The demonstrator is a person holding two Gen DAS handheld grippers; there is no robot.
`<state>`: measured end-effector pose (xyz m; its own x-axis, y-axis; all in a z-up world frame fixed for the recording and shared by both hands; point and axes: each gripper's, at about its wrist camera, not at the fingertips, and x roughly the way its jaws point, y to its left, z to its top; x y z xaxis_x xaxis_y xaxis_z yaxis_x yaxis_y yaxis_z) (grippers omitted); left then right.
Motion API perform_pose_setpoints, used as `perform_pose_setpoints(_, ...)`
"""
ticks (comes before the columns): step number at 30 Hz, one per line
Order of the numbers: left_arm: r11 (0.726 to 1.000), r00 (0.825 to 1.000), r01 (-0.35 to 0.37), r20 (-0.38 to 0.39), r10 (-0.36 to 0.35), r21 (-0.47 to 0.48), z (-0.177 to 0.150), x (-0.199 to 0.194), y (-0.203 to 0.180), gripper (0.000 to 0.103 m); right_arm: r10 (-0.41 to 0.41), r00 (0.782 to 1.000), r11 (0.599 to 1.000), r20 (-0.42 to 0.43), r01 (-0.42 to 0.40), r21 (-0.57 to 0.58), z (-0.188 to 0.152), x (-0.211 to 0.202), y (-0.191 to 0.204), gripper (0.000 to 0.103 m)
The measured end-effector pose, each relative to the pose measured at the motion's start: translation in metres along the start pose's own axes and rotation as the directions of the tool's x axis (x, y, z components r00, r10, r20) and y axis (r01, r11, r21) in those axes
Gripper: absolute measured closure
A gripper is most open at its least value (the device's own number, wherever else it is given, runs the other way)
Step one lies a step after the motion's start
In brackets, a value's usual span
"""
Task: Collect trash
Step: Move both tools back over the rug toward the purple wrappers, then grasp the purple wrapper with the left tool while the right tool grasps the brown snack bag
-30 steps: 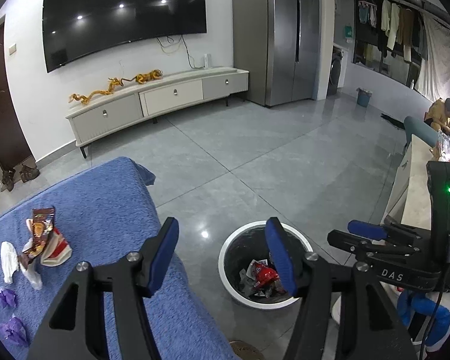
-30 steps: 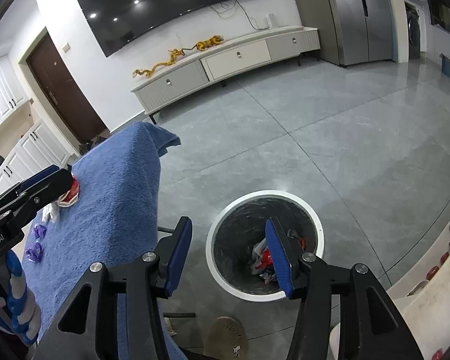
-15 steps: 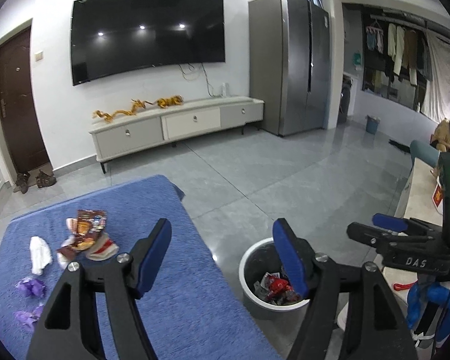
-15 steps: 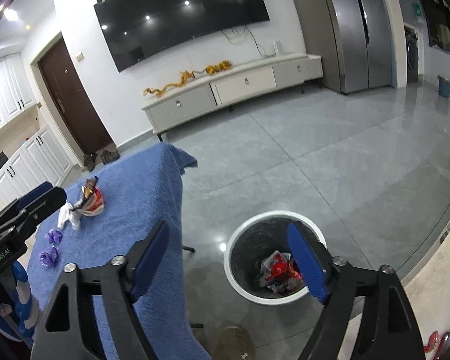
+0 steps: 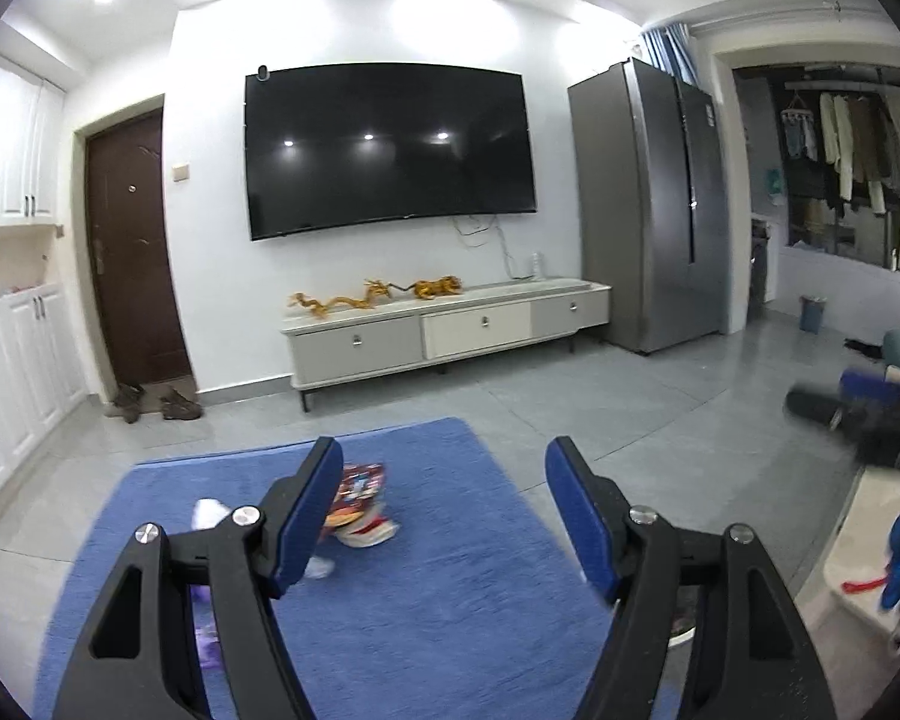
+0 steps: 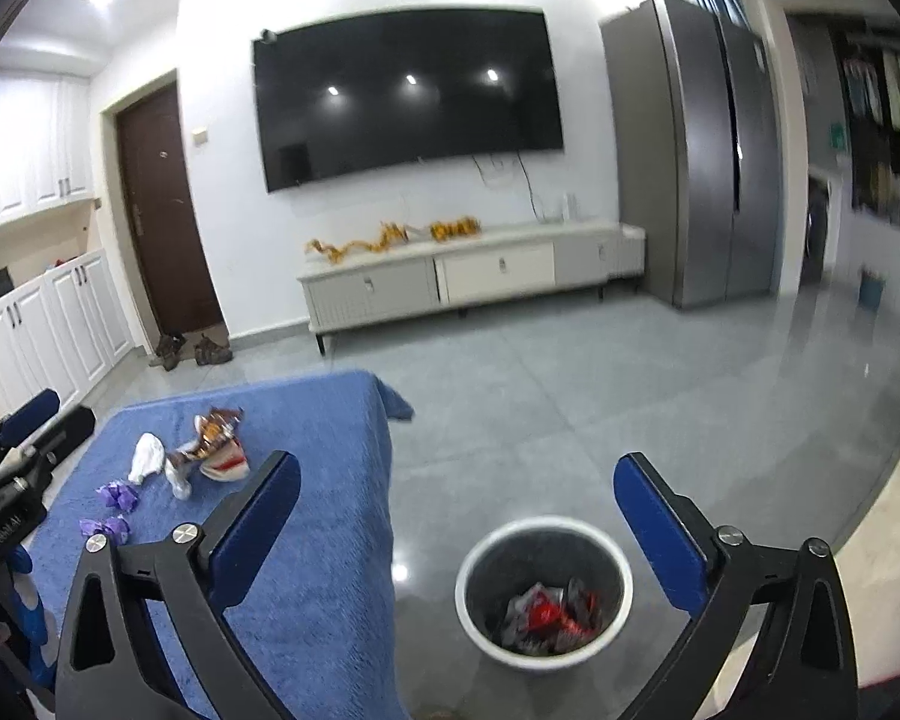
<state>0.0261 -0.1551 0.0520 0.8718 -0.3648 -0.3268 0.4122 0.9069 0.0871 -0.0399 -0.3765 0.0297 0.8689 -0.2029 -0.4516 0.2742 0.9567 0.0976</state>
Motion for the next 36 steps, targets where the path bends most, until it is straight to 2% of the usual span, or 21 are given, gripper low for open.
perform_pose_setpoints(2,1.000,0.999,-0.021,-0.026,0.020,-0.004,-0.006,-0.002,0.015,0.021,0.005,0.999,1.000,0.036,-0.004,-0.011,0.006,-0.009,0.011,0.000)
perform_pose_setpoints(6,0.993,0.994,-0.101,-0.037,0.099,-0.057,-0.022,-0.007,0.056,0.002,0.065,0.997,0.997,0.029,-0.063,-0.038,0.013,-0.008,0.033,0.000)
perform_pose_setpoints(11,0.976,0.982,-0.175,-0.095,0.164,-0.130,-0.053,-0.006,0.117,0.001,0.143,0.990,0.986,0.010,-0.142,-0.084,0.015,0.010,0.068,0.000)
perform_pose_setpoints(14,0.967,0.972,-0.205,-0.151,0.182,-0.151,-0.073,0.002,0.147,0.001,0.212,0.977,0.972,-0.026,-0.214,-0.100,0.011,0.033,0.094,0.000)
perform_pose_setpoints(17,0.964,0.965,-0.206,-0.197,0.172,-0.167,-0.092,0.012,0.172,0.001,0.265,0.957,0.952,-0.118,-0.279,-0.125,0.003,0.067,0.122,0.000)
perform_pose_setpoints(21,0.969,0.959,-0.190,-0.242,0.149,-0.157,-0.109,0.030,0.188,0.001,0.318,0.913,0.921,-0.256,-0.361,-0.144,-0.012,0.124,0.164,0.000)
perform_pose_setpoints(24,0.977,0.956,-0.163,-0.267,0.122,-0.137,-0.118,0.051,0.192,0.001,0.350,0.882,0.908,-0.316,-0.402,-0.117,-0.019,0.166,0.185,0.000)
perform_pose_setpoints(26,0.982,0.952,-0.144,-0.289,0.104,-0.122,-0.125,0.068,0.194,0.001,0.372,0.867,0.905,-0.331,-0.418,-0.078,-0.018,0.193,0.192,0.003)
perform_pose_setpoints(28,0.985,0.943,-0.131,-0.320,0.090,-0.111,-0.131,0.083,0.197,0.001,0.382,0.859,0.906,-0.341,-0.420,-0.044,-0.014,0.224,0.199,0.013)
perform_pose_setpoints(31,0.987,0.929,-0.112,-0.364,0.063,-0.115,-0.143,0.100,0.203,0.013,0.376,0.850,0.909,-0.368,-0.415,-0.030,-0.012,0.265,0.211,0.023)
perform_pose_setpoints(33,0.986,0.919,-0.097,-0.394,0.037,-0.132,-0.148,0.107,0.206,0.024,0.374,0.843,0.910,-0.387,-0.414,-0.022,-0.012,0.286,0.216,0.026)
perform_pose_setpoints(36,0.984,0.914,-0.067,-0.405,-0.005,-0.165,-0.149,0.109,0.209,0.030,0.360,0.838,0.911,-0.410,-0.410,-0.037,-0.016,0.312,0.223,0.036)
